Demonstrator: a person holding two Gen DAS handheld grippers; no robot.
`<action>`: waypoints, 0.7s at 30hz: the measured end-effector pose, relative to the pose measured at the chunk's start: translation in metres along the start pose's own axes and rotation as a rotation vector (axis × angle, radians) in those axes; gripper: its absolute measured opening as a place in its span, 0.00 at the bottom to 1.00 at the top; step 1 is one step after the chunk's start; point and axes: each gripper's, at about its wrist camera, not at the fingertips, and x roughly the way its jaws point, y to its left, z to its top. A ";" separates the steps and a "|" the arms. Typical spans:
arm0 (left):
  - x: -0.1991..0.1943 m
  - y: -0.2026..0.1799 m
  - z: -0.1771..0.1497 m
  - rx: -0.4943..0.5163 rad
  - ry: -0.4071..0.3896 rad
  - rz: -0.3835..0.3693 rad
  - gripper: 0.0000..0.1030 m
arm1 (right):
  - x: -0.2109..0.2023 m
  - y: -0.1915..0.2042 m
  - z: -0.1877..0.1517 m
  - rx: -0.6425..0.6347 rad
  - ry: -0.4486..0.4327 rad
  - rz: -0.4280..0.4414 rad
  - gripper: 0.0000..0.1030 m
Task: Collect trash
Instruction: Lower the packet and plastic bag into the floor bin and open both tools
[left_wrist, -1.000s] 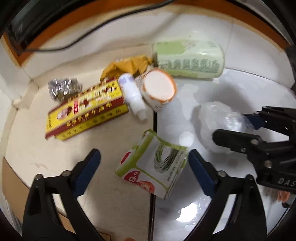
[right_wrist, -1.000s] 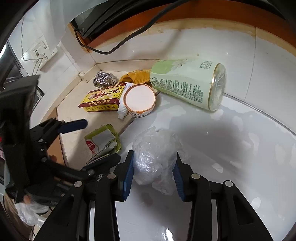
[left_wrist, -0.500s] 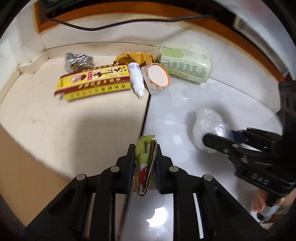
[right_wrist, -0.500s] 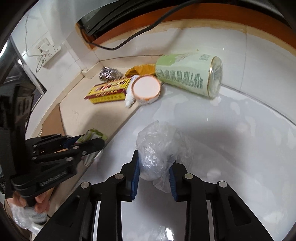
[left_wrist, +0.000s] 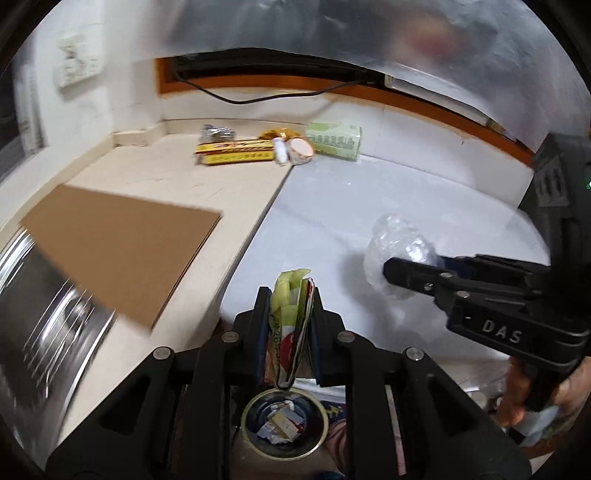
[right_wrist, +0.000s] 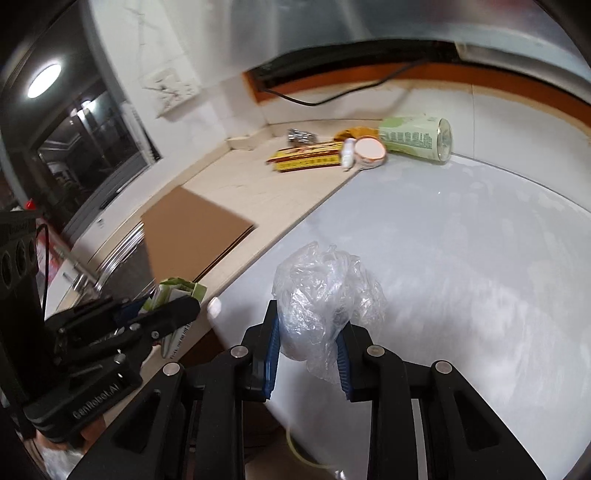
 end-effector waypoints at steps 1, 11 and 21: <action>-0.007 0.000 -0.010 -0.007 -0.006 0.009 0.15 | -0.007 0.010 -0.012 -0.020 -0.015 -0.009 0.25; -0.050 -0.001 -0.116 -0.069 -0.014 0.101 0.15 | -0.055 0.091 -0.116 -0.211 -0.103 -0.095 0.25; -0.031 0.010 -0.176 -0.128 0.065 0.137 0.15 | -0.029 0.126 -0.194 -0.328 -0.025 -0.118 0.25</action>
